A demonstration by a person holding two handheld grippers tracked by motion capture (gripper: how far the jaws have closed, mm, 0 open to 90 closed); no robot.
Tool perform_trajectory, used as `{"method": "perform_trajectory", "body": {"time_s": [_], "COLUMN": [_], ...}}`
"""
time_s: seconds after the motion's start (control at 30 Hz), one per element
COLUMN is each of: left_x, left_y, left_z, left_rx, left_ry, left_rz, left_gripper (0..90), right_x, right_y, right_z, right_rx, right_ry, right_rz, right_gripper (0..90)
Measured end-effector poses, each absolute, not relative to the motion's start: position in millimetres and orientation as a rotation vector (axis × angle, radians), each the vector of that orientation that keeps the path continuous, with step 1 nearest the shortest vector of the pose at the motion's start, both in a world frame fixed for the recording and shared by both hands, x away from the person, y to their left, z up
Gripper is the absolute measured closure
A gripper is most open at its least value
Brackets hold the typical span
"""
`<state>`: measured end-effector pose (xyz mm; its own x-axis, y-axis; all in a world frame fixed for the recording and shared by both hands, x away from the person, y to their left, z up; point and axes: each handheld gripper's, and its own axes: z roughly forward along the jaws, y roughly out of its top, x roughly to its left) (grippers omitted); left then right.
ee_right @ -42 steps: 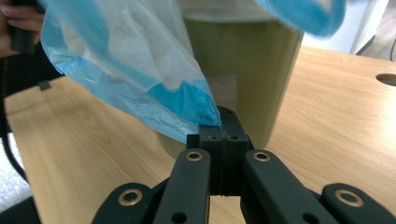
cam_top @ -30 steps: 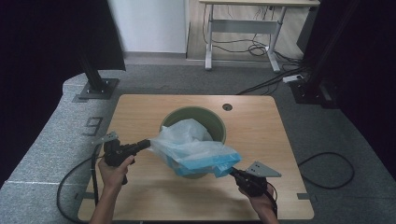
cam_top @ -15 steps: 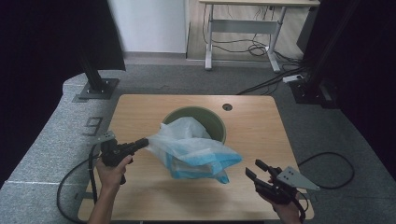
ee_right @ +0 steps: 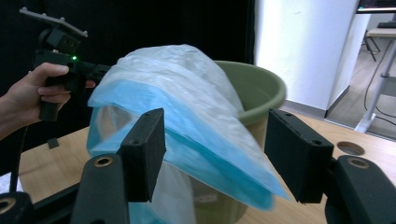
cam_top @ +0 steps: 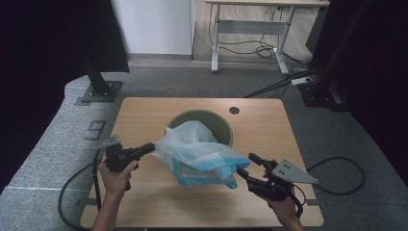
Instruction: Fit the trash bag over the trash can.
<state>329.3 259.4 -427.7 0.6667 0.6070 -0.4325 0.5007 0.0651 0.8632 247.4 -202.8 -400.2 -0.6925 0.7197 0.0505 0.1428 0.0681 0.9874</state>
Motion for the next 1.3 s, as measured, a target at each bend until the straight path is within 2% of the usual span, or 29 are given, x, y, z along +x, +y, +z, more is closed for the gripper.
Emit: {"method": "perform_trajectory", "body": {"time_s": [0.5, 0.63, 0.77, 0.97, 1.3], "left_x": [331.3, 331.8, 331.9, 332.8, 334.1], "left_y": [258.3, 258.5, 258.8, 258.0, 258.6], "left_z": [-427.9, -426.9, -425.9, -425.9, -421.8], "left_rx": [1.581, 1.581, 1.582, 1.584, 1.587], "left_ry": [0.941, 0.941, 0.94, 0.938, 0.935], "left_rz": [0.093, 0.093, 0.095, 0.09, 0.092], "left_gripper": [89.9, 89.8, 89.9, 89.8, 89.8], "right_x": [269.3, 273.6, 275.2, 282.7, 294.7], "right_y": [-187.3, -186.4, -187.8, -191.2, -192.7], "right_z": [-422.0, -426.3, -428.6, -431.5, -427.7], "right_rx": [0.841, 0.84, 0.831, 0.844, 0.805], "right_ry": [2.012, 2.027, 2.011, 2.003, 1.965], "right_rz": [1.576, 1.567, 1.574, 1.565, 1.624], "right_gripper": [32.2, 33.2, 42.7, 50.4, 79.8]}}
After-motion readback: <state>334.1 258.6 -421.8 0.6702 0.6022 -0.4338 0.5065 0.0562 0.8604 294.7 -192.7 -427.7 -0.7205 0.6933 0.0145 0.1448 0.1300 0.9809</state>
